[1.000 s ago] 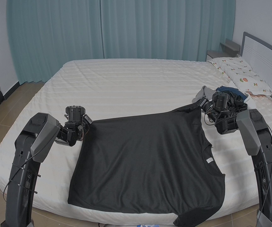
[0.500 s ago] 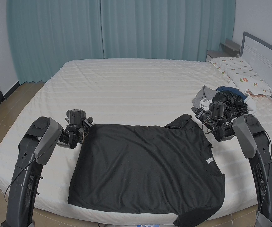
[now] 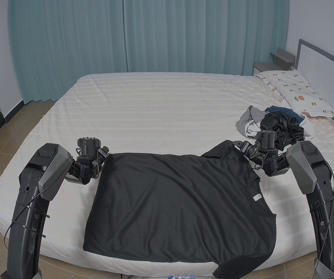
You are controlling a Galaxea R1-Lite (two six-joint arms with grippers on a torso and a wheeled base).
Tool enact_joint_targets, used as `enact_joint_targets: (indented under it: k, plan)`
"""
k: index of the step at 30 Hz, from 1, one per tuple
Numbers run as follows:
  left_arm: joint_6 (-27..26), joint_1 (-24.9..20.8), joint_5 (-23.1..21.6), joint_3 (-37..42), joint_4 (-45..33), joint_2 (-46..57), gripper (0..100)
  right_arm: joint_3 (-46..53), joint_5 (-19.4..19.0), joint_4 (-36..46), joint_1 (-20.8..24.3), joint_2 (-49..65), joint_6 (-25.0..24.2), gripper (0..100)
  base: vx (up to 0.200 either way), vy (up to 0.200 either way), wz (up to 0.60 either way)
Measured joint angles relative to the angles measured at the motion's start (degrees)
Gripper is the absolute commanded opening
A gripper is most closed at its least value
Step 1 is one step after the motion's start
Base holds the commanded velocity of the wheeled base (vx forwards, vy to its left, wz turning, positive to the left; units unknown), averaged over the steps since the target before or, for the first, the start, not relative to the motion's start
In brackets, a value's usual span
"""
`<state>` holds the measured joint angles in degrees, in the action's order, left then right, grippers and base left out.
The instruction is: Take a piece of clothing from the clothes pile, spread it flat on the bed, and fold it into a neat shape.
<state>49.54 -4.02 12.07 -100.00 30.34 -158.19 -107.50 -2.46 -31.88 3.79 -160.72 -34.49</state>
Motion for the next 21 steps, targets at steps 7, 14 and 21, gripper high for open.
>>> enact_joint_targets:
  k: [7, 14, 21]
  plan:
    - [0.2, 0.1, 0.0, 0.6, -0.2, 0.5, 100, 0.0, -0.1, 0.0, -0.1, -0.6, -0.1, 0, 0.000, 0.000, 0.00]
    - [0.5, 0.1, 0.0, 1.0, -0.4, 1.0, 100, 0.0, -0.1, -1.1, -1.6, 0.8, -1.6, 0, 0.000, 0.000, 0.00]
    - [0.6, -0.1, 0.0, 1.9, -0.6, 2.1, 100, 4.4, -2.9, -1.8, -2.7, 3.6, -2.2, 0, 0.000, 0.000, 0.00]
